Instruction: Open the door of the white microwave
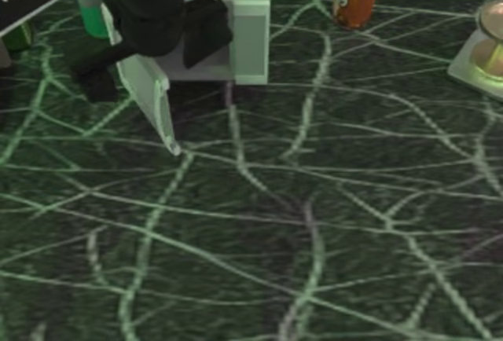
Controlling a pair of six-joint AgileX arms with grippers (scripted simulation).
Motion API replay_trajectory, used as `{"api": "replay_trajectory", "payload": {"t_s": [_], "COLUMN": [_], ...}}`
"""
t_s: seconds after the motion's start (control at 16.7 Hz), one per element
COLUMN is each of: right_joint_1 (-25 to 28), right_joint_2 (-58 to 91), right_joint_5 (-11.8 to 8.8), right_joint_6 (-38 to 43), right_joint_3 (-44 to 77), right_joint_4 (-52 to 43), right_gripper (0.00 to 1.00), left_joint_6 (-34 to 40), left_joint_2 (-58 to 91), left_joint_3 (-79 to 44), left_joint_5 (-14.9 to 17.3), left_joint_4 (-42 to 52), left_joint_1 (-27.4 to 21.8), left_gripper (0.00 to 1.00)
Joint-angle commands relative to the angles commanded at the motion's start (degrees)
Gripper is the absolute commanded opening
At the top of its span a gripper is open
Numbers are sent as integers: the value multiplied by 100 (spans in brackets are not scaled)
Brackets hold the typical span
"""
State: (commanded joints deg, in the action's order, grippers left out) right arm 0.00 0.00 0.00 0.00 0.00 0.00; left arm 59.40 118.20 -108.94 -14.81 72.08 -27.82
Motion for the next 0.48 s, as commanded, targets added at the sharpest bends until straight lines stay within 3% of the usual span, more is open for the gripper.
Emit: {"api": "replay_trajectory", "payload": {"t_s": [0.48], "right_joint_1": [0], "right_joint_2": [0], "right_joint_5": [0], "right_joint_6": [0], "right_joint_3": [0], "right_joint_4": [0], "right_gripper": [100], "left_joint_6": [0], "left_joint_2": [0], "left_joint_3": [0], "left_joint_5": [0], "left_joint_4": [0], "left_joint_1": [0], "left_gripper": [40]}}
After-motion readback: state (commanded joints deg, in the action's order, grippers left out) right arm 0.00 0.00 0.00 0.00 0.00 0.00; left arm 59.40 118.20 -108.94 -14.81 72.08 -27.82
